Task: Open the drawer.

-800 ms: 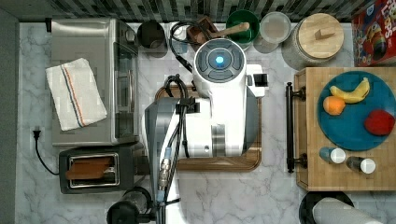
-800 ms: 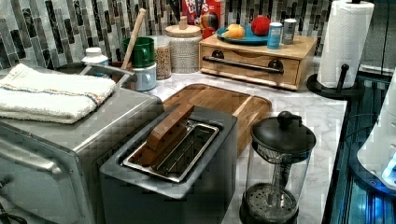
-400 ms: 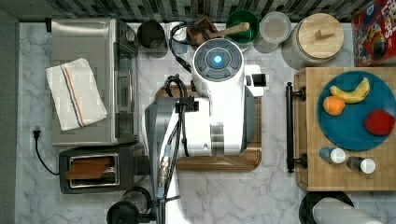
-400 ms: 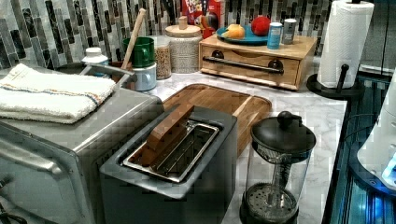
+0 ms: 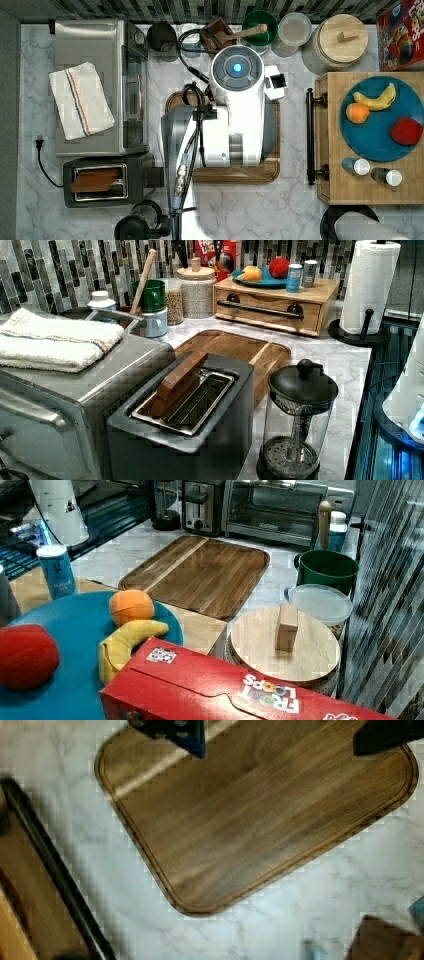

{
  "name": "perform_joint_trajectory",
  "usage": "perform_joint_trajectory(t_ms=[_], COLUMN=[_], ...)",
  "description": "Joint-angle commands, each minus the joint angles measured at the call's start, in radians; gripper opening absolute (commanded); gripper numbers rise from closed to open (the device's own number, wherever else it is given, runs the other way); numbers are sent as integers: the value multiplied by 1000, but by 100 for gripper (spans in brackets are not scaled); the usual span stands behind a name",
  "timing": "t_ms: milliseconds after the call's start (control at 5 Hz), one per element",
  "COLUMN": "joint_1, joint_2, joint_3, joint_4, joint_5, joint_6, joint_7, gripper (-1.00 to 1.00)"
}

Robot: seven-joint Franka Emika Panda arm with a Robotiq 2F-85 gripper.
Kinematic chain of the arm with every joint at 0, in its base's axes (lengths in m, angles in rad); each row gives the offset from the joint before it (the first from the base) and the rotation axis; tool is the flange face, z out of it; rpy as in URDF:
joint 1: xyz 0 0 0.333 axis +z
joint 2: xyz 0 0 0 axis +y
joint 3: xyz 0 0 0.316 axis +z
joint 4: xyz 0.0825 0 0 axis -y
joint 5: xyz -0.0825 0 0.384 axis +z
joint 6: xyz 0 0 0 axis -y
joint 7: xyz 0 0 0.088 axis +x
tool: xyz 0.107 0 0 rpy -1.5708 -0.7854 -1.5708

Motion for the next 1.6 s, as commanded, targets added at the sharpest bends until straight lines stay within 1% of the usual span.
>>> perform_joint_trajectory(t_ms=[200,400,600,800,1000,1200,1600], joint_1=[-77,-98,-129,-150,-147,-174,-180], joint_2=[-65,-73,-68,-64,-54,-37,-3], joint_3=[-54,-82,-88,-103,-131,-121,-116], joint_4=[-96,-131,-133,-153,-166,-178,-232], joint_5=[-46,-86,-110,-125,-139,-124,-131], joint_6=[7,68,88,154,198,232,370], joint_7=[-393,-526,-601,-676,-719,-756,-723], gripper=[100,100,100,100,100,100,100])
